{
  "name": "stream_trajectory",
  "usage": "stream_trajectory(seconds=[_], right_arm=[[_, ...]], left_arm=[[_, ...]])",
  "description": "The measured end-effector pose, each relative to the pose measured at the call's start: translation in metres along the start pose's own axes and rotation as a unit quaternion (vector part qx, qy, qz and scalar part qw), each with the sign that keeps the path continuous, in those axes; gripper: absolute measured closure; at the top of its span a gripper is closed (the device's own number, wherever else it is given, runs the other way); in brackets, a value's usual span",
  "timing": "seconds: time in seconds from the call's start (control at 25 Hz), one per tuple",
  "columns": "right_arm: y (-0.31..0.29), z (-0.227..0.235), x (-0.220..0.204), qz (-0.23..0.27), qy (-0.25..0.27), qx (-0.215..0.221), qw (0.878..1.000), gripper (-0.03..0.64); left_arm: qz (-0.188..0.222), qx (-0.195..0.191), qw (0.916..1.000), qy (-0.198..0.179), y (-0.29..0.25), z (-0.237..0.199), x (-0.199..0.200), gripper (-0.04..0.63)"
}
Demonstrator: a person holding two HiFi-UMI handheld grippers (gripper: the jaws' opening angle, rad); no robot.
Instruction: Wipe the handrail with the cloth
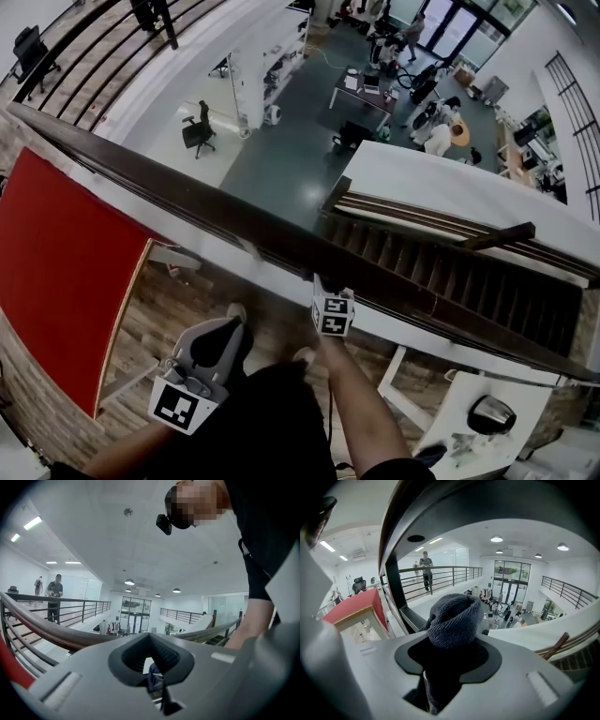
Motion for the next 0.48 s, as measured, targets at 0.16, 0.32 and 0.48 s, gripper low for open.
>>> stream_trajectory(seconds=[0.16,0.32,0.48], right_arm=[[0.006,0.010,-0.006,-0.001,0.005,-0.003,1.000,0.460],[0.012,0.022,-0.013,-0.005,0.000,-0.007,1.000,0.460],[0.017,0.031,-0.016,-0.004,0.000,-0.011,1.000,0.460]], left_arm=[[-0.001,-0.005,1.0000,-0.004,-0.002,0.008,0.000,0.595],[0.000,-0.008,0.9999,-0.006,-0.005,0.014,0.001,0.595],[-0.002,-0.010,0.9999,-0.005,-0.006,0.017,0.003,0.595]])
Point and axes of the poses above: the fingertips, and each gripper's own axes: y backward along the fingers, z to its right, x out of its top, the point moved 3 cm from there along y, backward along the fingers, and after that the axes turned 10 degrees about -z, right-handed, at the moved point
